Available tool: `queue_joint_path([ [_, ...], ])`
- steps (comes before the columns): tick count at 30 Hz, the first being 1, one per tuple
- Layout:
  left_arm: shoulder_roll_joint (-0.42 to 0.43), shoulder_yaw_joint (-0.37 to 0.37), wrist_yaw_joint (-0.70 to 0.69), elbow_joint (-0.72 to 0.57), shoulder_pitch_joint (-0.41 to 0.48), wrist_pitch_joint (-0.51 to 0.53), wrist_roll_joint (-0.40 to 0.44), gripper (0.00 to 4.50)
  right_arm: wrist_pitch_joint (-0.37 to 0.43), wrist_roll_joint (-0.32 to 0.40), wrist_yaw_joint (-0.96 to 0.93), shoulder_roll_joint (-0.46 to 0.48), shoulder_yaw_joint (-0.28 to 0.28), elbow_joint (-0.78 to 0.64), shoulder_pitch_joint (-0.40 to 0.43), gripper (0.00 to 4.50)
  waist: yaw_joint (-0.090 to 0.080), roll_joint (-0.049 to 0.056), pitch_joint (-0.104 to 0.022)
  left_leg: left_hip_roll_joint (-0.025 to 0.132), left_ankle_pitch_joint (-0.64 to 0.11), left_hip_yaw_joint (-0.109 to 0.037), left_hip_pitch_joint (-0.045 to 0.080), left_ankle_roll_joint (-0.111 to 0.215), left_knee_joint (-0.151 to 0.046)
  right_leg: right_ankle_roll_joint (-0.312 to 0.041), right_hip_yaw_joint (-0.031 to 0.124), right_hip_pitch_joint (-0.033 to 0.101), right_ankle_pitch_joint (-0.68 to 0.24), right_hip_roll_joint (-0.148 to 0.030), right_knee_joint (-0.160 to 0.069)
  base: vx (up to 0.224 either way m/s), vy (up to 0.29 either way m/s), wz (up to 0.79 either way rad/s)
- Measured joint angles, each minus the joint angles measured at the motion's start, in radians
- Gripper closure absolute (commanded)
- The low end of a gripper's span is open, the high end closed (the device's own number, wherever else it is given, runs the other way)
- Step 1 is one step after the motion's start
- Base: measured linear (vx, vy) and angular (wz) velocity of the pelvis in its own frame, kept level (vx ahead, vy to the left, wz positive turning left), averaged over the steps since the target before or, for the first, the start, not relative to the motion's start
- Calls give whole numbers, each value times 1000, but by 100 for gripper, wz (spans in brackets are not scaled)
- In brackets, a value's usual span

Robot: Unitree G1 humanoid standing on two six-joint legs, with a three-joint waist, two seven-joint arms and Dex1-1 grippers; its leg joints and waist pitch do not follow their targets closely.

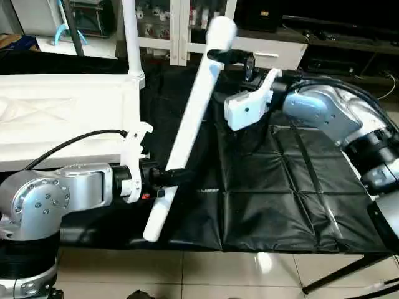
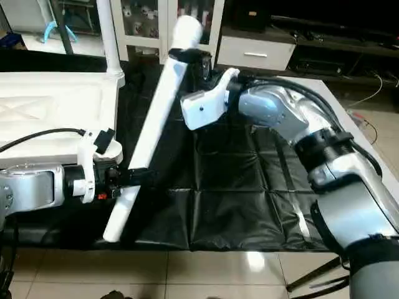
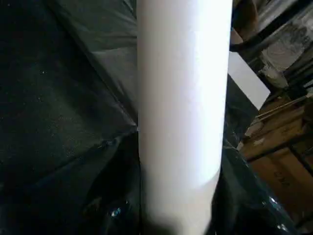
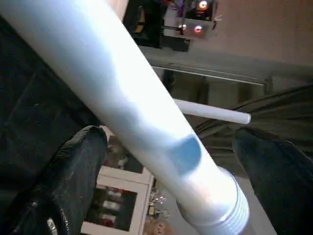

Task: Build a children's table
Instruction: Pick table leg

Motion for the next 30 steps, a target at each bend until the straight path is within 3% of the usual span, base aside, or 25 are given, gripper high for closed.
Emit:
queue_joint_path([
  [9,1,-29,-41,-31,16,24,-37,296,-29,-71,-73,19,30,104,-26,0,-3,0,0,0,-1,0,-1,2,2,0,0,0,0,0,0,0,0,0],
  [16,32,-46,-51,-30,16,27,-34,296,-76,-143,-73,19,73,152,-69,74,-13,1,0,0,-1,0,-1,2,3,0,0,0,0,0,1,0,0,0],
  [30,119,-120,-86,-30,8,-1,40,296,-104,-206,-71,19,128,250,-83,181,-19,1,0,0,-2,0,-2,3,4,0,0,0,0,0,1,0,0,0],
])
